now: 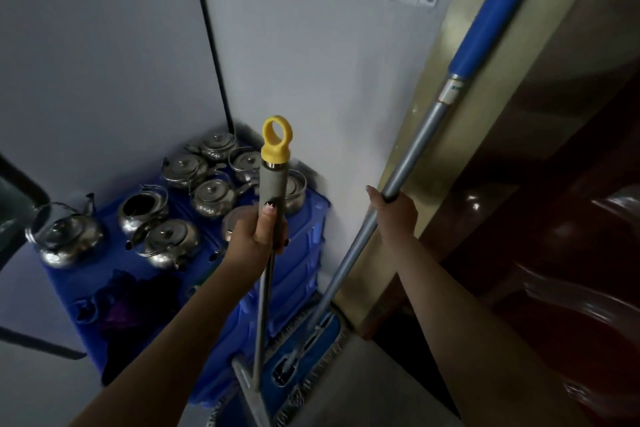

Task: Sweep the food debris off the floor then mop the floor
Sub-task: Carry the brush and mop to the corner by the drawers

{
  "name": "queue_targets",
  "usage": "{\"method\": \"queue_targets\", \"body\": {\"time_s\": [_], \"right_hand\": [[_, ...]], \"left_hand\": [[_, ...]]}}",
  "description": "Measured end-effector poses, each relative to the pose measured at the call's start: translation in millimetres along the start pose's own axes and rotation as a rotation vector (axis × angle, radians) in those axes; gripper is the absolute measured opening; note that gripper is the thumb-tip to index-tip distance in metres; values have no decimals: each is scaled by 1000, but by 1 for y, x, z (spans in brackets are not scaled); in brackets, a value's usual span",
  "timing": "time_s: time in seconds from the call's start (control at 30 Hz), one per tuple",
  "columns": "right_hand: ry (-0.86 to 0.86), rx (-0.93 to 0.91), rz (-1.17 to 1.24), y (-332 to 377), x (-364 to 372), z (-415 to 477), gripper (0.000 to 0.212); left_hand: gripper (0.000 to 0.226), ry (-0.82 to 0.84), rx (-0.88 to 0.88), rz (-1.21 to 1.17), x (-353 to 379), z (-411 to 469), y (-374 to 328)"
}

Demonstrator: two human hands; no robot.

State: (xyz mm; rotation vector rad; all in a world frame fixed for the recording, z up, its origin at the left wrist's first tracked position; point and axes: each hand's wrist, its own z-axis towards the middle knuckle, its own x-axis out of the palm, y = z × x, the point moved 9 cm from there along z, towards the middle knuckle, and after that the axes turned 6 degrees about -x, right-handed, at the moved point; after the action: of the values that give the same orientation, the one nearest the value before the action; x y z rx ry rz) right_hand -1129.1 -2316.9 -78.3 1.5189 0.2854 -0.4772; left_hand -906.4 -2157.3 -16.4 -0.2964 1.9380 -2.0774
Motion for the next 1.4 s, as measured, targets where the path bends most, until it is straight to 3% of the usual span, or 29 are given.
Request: {"method": "queue_targets", "body": {"time_s": [0.3,0.57,0.77,0.93,1.1,1.2,1.33,1.4], "right_hand": [[107,19,-55,-16,0,15,42],[118,24,-38,-15,-2,13,42],[127,-28,-69,-6,-9,-1,45],[115,15,121,-8,-13,-34,47],[192,-69,207,12,-14,-77,52],[347,-63,284,11,-4,-110,26],[472,-5,271,-27,11,-153,8],[494,21,274,-43,21,-168,18]], "left_hand": [[56,60,-9,-10,58,18,-3],[43,60,-45,-46,69,17,-9],[46,75,-34,-74,67,5,-19],[39,133,-87,-102,71,-6,-15],[34,196,-78,-57,74,-15,-19],[38,222,-61,-34,75,-18,-24],[28,255,-83,-19,76,-26,-20],[26,258,-106,-31,78,-30,-17]]}}
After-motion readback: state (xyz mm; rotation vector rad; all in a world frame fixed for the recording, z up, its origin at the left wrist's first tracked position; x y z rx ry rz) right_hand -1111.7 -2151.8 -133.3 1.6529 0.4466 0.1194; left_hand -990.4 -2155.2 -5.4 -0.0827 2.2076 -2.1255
